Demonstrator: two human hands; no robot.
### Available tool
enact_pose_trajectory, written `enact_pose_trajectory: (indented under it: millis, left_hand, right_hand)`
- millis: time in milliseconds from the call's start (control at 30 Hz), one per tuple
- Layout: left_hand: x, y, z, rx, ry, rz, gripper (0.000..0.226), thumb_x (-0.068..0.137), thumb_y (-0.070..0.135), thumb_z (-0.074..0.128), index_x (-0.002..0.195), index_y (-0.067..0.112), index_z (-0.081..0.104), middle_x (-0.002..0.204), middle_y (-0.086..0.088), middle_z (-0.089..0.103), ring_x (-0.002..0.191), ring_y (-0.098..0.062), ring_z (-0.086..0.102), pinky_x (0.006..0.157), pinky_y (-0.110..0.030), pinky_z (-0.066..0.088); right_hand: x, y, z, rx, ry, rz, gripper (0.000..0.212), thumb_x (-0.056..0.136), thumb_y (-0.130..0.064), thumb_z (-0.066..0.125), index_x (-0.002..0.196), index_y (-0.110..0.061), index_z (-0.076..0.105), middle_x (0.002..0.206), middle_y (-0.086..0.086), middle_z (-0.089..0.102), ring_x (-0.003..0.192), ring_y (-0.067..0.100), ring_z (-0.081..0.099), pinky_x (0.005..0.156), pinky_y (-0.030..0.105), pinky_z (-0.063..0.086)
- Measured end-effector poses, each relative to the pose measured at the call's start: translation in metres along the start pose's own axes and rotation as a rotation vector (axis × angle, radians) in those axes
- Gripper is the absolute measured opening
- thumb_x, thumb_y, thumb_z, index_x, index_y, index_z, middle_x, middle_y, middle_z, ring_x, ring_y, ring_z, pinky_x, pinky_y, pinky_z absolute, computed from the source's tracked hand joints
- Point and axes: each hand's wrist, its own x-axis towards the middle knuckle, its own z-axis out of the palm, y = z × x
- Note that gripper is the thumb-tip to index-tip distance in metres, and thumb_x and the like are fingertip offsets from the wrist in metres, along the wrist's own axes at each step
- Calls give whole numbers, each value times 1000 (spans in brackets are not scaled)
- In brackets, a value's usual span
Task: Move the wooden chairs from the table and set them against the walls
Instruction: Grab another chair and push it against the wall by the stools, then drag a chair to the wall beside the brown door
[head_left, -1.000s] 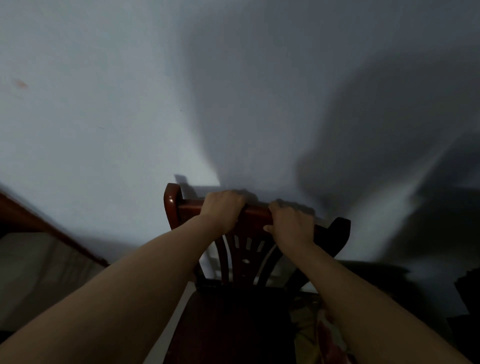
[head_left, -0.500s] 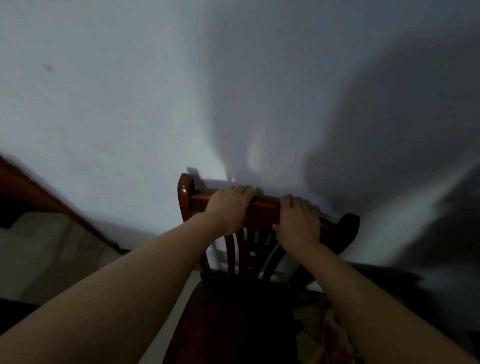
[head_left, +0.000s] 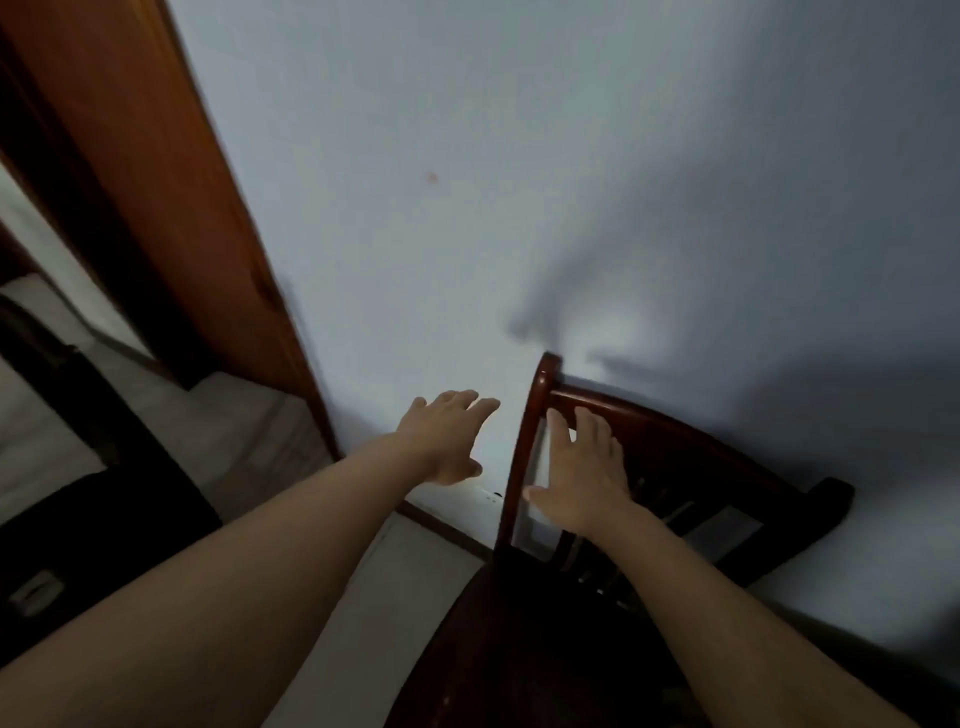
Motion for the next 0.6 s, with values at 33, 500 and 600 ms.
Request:
enact_pose_trajectory:
  millis: [33,500,600]
  left_hand:
    - [-15,-17,-2,-6,8,-32,81,83,37,63,146,26,12,157,-4,16,143,-25,16,111,-49,22]
    - [-254,-247,-11,-79,135,-280,84,84,38,62,147,23,9,156,-3,17,142,-22,18,111,-49,22]
    - [-292,-291,-6,-106,141,-341,85,83,38,62,147,24,9,156,-3,17,142,-24,17,111,-49,20]
  right_hand:
    - [-2,-20,1,-5,10,-25,96,80,-43,66,148,-20,3,157,17,0,144,36,-3,116,48,8]
    - [-57,-319,46,-45,56,-312,91,81,-45,65,147,-18,10,155,13,12,143,35,9,114,46,19]
    - [-65,-373,57,-67,86,-373,90,79,-47,66,146,-17,14,153,14,18,141,35,17,112,45,23]
